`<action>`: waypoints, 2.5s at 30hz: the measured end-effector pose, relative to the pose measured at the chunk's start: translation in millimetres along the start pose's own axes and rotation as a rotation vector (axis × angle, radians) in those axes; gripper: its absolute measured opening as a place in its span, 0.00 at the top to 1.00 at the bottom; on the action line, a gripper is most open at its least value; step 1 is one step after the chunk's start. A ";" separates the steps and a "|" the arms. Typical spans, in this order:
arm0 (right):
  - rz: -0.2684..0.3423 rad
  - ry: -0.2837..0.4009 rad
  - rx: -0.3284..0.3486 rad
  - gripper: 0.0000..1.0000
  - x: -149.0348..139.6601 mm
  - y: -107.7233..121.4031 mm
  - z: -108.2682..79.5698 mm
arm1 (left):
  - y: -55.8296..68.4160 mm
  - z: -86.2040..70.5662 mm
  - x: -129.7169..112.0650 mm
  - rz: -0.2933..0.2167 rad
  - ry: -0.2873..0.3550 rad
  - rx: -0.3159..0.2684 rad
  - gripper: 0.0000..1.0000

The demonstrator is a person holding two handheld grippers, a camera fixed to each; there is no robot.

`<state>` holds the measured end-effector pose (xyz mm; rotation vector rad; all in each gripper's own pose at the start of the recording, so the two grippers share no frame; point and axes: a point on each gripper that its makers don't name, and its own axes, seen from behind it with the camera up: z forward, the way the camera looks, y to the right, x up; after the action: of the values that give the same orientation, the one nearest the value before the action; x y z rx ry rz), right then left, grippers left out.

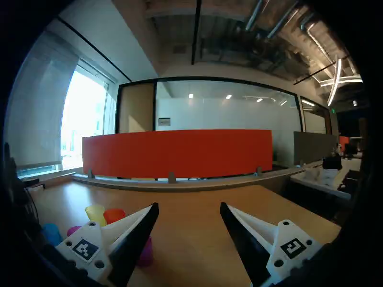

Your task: Pour water

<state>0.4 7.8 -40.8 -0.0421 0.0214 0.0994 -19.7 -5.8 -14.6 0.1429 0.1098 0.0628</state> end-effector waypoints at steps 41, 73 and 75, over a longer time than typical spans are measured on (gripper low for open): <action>0.013 0.016 -0.006 0.01 11.3 2.9 -9.7 | -7.7 7.9 -25.4 -0.074 -0.051 -0.012 0.12; -0.032 0.109 0.013 0.01 -8.2 -5.5 12.6 | -8.9 2.3 -25.3 -0.073 -0.052 -0.011 0.10; -0.027 0.109 0.016 0.01 -10.7 -7.7 15.9 | -8.9 2.0 -25.2 -0.073 -0.052 -0.010 0.10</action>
<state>-9.2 -0.2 -24.4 -0.0318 0.1305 0.0703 -44.1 -16.6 -11.3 0.1299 0.0631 -0.0129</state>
